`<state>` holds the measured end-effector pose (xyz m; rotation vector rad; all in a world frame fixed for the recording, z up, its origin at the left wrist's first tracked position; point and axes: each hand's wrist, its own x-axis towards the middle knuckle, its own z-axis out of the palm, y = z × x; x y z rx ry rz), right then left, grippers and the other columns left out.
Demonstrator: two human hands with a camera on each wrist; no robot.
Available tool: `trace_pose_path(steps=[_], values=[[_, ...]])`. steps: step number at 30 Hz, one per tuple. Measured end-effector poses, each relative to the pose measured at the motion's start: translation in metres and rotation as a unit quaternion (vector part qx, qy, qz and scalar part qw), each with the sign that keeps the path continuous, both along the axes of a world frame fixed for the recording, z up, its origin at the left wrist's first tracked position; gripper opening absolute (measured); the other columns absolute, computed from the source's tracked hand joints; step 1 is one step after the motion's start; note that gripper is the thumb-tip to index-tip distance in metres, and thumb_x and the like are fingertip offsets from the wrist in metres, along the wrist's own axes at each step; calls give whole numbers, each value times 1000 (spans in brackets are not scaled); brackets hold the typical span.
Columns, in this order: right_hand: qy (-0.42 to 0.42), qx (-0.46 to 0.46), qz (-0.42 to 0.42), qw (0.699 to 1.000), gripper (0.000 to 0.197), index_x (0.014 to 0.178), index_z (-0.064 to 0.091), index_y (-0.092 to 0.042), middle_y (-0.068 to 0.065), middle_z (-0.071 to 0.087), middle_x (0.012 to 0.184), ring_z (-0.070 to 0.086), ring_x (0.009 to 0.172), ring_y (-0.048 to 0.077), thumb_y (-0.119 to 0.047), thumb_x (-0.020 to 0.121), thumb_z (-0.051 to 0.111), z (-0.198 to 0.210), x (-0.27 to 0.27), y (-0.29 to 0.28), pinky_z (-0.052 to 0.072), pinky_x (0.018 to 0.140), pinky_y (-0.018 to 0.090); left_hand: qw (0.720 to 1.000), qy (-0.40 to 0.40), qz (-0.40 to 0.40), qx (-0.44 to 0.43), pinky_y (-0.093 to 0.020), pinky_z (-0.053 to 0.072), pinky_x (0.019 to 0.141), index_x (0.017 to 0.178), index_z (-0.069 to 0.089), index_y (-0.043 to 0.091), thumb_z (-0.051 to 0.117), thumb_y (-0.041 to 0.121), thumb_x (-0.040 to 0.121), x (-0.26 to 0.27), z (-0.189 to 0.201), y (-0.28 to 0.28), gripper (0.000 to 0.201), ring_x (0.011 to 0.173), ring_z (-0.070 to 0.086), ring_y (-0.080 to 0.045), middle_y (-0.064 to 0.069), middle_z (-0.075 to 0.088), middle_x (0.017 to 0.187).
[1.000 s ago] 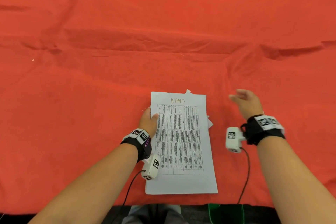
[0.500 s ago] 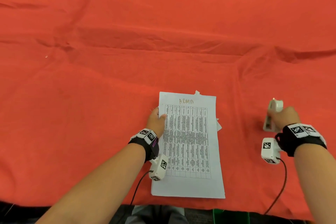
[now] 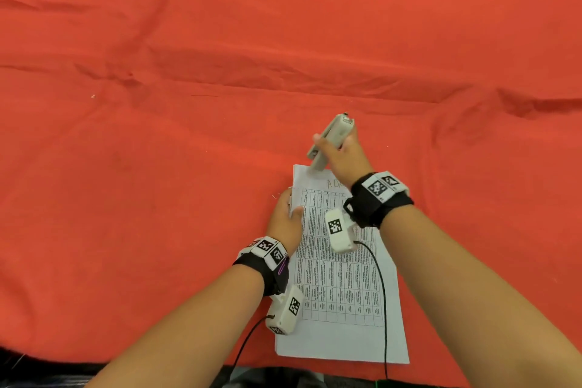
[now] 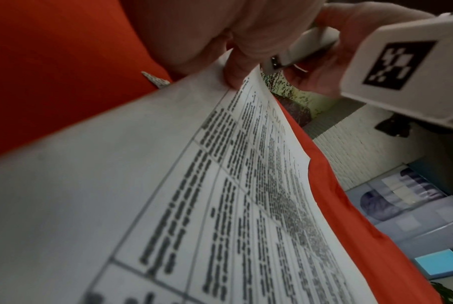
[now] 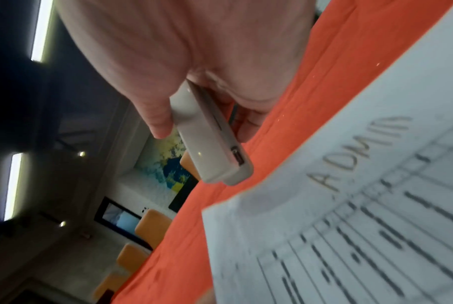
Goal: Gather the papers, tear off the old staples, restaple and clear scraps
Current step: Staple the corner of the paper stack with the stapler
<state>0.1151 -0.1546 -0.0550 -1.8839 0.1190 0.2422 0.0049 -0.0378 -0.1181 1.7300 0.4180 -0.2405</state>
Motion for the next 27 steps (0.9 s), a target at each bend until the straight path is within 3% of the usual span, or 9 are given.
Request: trace_pose_path(steps=[3,8,13,19,21,27], values=[[-1,-20,22,1000,54,123,43,-11,10,65,105,64,97,22,-42,84,63,-12,-4,11,54,84,38,1000,-5,-5,0,-43,46,101,134,44,21,42,9,97,0,-4,1,39,113,58,-18,1,61,121],[18,-2,16,1000,49,118,48,-6,7,64,97,62,85,16,-38,83,64,-20,0,14,52,77,33,1000,9,-10,-8,-45,46,102,139,38,26,43,14,96,0,-14,3,44,115,59,-20,-2,60,127],[40,15,8,999,31,106,54,-12,-1,63,88,60,78,13,-36,89,60,-17,11,21,51,74,30,1000,-1,-13,2,-31,40,106,141,37,24,42,10,98,-1,-15,4,46,122,53,-15,1,55,134],[70,6,-13,997,27,70,53,-19,-1,54,67,56,70,21,-37,87,62,-16,26,30,49,75,40,1000,-15,-13,-2,-42,39,110,139,37,29,42,13,97,-2,-25,3,45,127,50,-16,1,54,136],[84,-3,-14,996,27,70,53,-19,0,55,69,57,75,24,-39,86,62,-15,30,32,51,79,42,1000,-23,-12,-5,-43,39,110,137,38,33,41,14,96,-2,-26,3,45,127,51,-16,2,55,135],[110,-34,-6,993,31,71,55,-17,1,55,69,56,73,24,-45,82,63,-18,32,37,46,73,36,999,-18,-22,-15,-47,41,107,135,40,38,41,23,92,-1,-32,2,45,127,51,-19,1,56,135]])
